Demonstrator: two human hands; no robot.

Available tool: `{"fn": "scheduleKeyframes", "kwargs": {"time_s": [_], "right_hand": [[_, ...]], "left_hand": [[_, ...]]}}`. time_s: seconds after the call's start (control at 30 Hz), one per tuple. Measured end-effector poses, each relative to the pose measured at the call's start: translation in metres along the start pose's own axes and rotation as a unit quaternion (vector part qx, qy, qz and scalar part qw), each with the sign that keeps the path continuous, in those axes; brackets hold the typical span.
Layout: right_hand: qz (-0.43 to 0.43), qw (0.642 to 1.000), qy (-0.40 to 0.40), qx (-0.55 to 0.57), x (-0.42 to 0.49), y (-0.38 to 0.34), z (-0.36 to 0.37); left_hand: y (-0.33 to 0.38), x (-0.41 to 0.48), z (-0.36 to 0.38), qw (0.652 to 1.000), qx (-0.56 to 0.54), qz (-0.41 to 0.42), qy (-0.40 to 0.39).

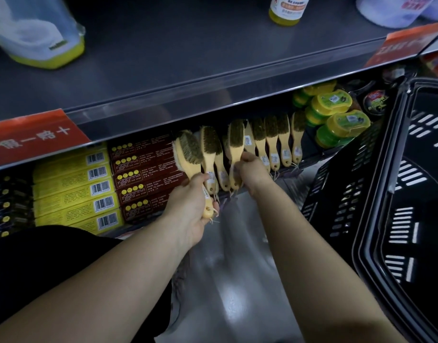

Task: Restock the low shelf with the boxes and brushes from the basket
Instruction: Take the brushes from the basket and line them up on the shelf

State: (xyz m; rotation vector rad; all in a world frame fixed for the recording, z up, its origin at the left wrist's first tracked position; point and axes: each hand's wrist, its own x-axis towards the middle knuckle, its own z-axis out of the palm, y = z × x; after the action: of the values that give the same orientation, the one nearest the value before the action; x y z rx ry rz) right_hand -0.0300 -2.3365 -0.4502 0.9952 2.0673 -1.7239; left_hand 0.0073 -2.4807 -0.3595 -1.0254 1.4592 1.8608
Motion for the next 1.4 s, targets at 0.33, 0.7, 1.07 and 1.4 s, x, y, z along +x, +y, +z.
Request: {"fn": "scheduleKeyframes", "kwargs": {"time_s": [0.33,0.7,1.07,1.4], "right_hand": [[-0.078,0.986,0.052,-0.135,0.026,0.017,0.03],[-0.094,0.986,0.084,-0.104,0.008,0.016,0.015],[-0.059,0.971,-0.112,0.204,-0.064,0.016,-0.003],[-0.05,0.993,0.068,0.082,-0.017,0.01,-0.017]], "left_hand": [[-0.007,0.01,0.007,0.999,0.013,0.042,0.023],[-0.009,0.027,0.01,0.996,0.059,0.07,0.015],[-0.009,0.029,0.031,0.99,0.105,0.087,-0.047],[0.006,0.098,0.08,0.785,0.479,0.391,0.037]]}}
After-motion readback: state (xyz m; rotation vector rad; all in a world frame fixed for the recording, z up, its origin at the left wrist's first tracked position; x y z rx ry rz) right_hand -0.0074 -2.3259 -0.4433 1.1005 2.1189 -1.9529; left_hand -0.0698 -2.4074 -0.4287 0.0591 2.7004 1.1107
